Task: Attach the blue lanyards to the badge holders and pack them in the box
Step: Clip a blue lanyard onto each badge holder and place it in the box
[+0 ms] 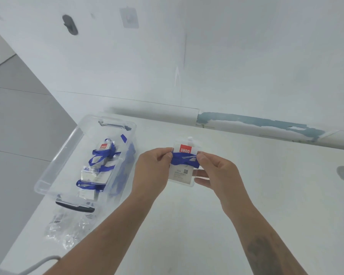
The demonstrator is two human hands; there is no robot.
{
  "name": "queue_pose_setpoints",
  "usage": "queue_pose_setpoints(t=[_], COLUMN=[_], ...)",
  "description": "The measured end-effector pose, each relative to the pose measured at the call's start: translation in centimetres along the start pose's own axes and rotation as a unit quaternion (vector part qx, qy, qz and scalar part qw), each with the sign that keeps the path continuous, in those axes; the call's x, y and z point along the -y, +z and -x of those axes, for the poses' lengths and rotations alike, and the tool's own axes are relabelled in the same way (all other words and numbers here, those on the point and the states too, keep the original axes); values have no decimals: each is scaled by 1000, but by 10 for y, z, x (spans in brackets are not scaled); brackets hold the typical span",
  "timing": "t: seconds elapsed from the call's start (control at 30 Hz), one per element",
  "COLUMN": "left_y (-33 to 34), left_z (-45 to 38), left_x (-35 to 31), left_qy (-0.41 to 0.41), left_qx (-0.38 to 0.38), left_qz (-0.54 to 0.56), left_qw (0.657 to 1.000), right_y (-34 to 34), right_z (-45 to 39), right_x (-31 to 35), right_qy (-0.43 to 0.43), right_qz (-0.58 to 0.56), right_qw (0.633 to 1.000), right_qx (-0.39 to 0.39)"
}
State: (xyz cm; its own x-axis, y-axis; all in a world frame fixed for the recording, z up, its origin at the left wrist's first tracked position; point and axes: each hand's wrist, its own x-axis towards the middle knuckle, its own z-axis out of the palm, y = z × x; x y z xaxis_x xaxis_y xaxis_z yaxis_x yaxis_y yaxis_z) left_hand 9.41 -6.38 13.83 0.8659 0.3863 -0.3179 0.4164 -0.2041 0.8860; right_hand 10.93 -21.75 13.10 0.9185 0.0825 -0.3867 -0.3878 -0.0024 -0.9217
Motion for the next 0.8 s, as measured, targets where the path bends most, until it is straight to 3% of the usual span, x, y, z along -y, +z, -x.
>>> queue_pose_setpoints(t=[0.2,0.43,0.63,0.8], left_y=[-61,-161,-223,-244], left_z=[-21,-64,-99,-115], left_x=[9,35,52,60], left_qy=[-3,9,7,-17], left_qx=[19,31,45,41], left_qz=[-3,14,18,3], left_qw=[1000,999,999,999], right_y=[61,177,262,304], right_z=[-5,-6,-12,-16], right_x=[2,-2,-12,-15], right_qy=[-27,-45,-78,-64], right_qz=[6,4,65,131], right_qw=[999,996,981,974], right_qx=[-23,-78,-166,-174])
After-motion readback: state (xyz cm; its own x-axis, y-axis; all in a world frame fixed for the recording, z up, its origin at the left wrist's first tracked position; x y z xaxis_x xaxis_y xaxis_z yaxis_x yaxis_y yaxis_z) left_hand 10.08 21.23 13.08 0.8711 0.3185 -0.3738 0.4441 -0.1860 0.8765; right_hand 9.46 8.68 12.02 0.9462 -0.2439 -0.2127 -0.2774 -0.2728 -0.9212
